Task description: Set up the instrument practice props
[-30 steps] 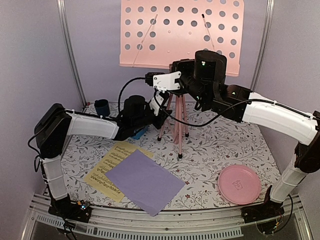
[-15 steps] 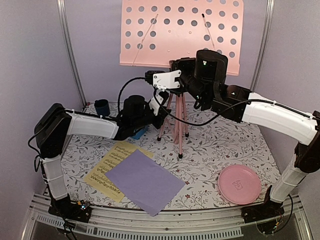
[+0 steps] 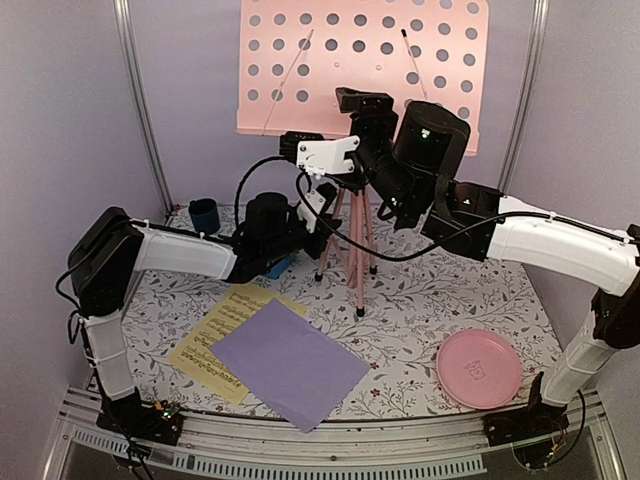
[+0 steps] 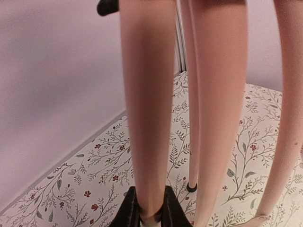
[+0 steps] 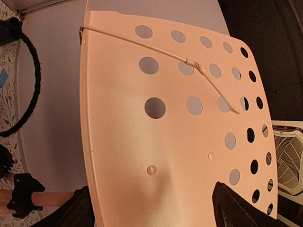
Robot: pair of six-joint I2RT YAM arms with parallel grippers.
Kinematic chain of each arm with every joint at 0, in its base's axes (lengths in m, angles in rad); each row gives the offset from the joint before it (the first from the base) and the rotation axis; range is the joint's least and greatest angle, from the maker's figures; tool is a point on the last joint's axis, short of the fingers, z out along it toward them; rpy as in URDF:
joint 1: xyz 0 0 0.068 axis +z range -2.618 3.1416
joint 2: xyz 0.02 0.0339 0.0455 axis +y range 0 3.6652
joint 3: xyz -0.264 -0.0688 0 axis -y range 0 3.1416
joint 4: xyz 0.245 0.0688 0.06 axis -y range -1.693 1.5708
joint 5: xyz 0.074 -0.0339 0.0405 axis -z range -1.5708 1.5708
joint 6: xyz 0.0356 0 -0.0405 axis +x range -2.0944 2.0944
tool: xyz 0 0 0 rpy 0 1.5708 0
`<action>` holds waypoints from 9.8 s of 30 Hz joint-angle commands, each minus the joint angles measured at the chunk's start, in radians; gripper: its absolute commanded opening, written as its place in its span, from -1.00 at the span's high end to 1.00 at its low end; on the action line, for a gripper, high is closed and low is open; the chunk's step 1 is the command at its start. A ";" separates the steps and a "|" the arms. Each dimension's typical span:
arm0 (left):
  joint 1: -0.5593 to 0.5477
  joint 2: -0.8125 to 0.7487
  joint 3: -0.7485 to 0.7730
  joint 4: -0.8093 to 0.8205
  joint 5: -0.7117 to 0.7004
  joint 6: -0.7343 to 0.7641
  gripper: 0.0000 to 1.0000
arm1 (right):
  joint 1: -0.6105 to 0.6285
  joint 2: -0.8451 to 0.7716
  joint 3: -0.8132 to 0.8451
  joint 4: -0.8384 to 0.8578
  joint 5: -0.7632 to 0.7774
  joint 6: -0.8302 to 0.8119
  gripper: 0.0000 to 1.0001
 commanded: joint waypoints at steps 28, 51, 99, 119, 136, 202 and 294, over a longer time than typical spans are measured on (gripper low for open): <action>0.000 -0.023 -0.026 0.000 -0.039 0.016 1.00 | -0.092 -0.287 -0.547 -0.369 -0.447 1.758 -0.59; 0.000 -0.017 -0.025 0.017 -0.043 0.013 1.00 | -0.353 -0.114 -0.482 -0.224 -0.692 1.823 -0.30; -0.008 0.064 0.036 0.173 -0.221 0.131 1.00 | -0.387 -0.299 -0.586 -0.371 -0.702 1.769 1.00; 0.022 0.199 0.331 -0.036 -0.233 0.293 1.00 | -0.400 -0.344 -0.553 -0.434 -0.589 1.765 1.00; 0.098 0.111 0.344 -0.146 -0.195 0.354 1.00 | -0.409 -0.283 -0.524 -0.374 -0.647 1.851 1.00; -0.221 -0.061 -0.300 0.177 -0.040 -0.281 -0.23 | -0.701 0.028 -0.500 -0.022 -1.049 1.552 -0.86; -0.321 0.054 -0.356 0.038 -0.180 -0.509 1.00 | -0.701 -0.032 -0.571 -0.333 -0.520 1.407 1.00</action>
